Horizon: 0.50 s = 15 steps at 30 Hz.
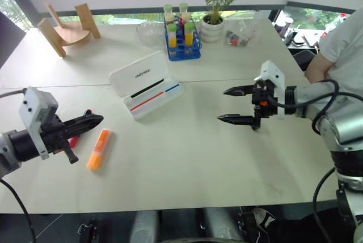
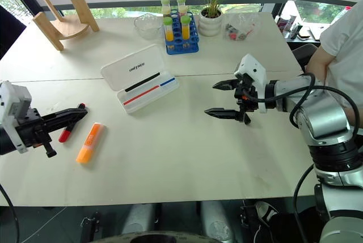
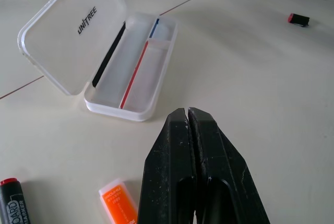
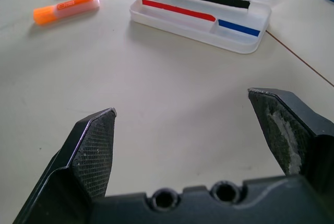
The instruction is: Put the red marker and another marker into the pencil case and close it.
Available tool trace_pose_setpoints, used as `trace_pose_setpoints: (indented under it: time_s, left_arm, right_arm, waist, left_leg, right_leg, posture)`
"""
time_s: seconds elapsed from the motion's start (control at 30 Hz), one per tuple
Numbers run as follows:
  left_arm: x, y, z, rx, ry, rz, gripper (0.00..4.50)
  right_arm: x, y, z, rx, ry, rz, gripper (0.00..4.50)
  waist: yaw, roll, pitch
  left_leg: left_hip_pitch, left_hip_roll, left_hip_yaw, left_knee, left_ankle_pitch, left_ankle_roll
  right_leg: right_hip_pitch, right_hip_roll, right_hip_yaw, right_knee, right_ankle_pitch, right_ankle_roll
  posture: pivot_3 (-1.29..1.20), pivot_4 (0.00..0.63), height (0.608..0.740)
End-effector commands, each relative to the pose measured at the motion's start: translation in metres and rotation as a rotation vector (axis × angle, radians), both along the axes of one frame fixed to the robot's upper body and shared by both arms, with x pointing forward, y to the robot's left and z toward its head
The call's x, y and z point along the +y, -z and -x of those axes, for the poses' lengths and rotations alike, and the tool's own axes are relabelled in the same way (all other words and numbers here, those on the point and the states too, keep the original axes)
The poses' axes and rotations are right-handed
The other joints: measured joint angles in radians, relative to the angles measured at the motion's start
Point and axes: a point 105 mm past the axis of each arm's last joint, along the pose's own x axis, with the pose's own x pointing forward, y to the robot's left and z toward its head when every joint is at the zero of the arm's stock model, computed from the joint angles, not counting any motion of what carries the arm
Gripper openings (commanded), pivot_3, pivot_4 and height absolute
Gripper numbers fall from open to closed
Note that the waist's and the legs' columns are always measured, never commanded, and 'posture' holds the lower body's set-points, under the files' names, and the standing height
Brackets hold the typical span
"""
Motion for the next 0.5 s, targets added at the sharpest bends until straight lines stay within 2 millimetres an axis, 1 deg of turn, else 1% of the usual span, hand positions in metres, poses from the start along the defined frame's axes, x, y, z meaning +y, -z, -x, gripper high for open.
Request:
trace_pose_setpoints:
  time_s: [0.03,0.2,0.5]
  left_arm:
    - [0.0018,-0.0104,-0.0011,-0.052,-0.010,-0.023,0.03]
    - [-0.0024,-0.0141,-0.0022,-0.070,0.003,-0.010,0.03]
    - [-0.0049,-0.0114,-0.0055,-0.068,0.005,-0.010,0.03]
  right_arm:
    - [0.0062,-0.0104,0.0024,-0.042,-0.035,-0.002,4.50]
    - [0.0057,-0.0094,0.0027,-0.041,-0.032,-0.001,4.50]
    - [0.0023,-0.0095,0.0020,-0.046,-0.016,0.005,4.50]
  waist:
    - [0.000,0.000,0.000]
    - [0.000,0.000,0.000]
    - [0.000,0.000,0.000]
  left_leg:
    - [0.000,0.000,0.000,0.000,0.000,0.000]
    - [0.000,0.000,0.000,0.000,0.000,0.000]
    - [0.000,0.000,0.000,0.000,0.000,0.000]
  right_leg:
    - [0.000,0.000,0.000,0.000,0.000,0.000]
    - [0.000,0.000,0.000,0.000,0.000,0.000]
    - [0.000,0.000,0.000,0.000,0.000,0.000]
  posture:
    - [0.00,0.150,0.740]
    - [0.00,0.150,0.740]
    - [0.00,0.150,0.740]
